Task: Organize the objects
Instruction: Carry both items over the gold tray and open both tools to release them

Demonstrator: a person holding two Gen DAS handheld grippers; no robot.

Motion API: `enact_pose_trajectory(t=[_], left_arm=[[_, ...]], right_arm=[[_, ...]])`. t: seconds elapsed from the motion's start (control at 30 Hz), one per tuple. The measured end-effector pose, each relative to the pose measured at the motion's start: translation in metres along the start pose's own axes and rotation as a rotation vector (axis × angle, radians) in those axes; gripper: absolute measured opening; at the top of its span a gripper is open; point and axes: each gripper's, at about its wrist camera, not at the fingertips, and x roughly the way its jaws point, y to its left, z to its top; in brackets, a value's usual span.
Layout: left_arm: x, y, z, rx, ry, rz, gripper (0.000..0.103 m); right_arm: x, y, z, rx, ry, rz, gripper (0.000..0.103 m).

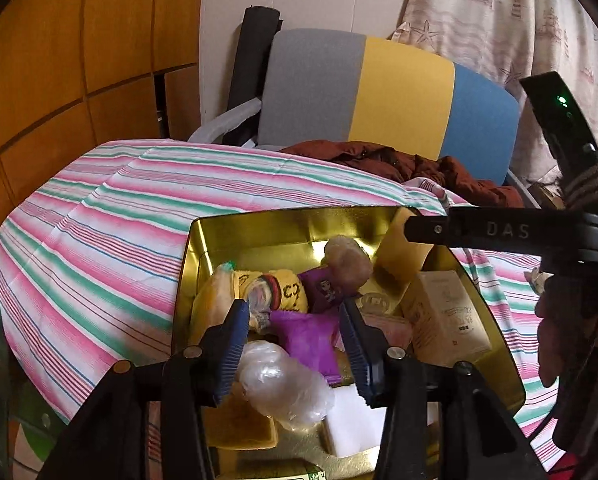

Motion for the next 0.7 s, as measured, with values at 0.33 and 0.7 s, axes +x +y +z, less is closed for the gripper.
enact_pose_trajectory(t=[0.33,0.7], left_arm=[[-0.005,-0.001,-0.009,-0.002,0.011,0.010,0.047],[-0.024,-0.006,-0.014,0.022,-0.023,0.030,0.047]], right_arm=[[-0.012,-0.002,-0.023,0.002,-0.008,0.007,0.066],[-0.037,0.004,-0.050,-0.017,-0.050,-0.018,0.067]])
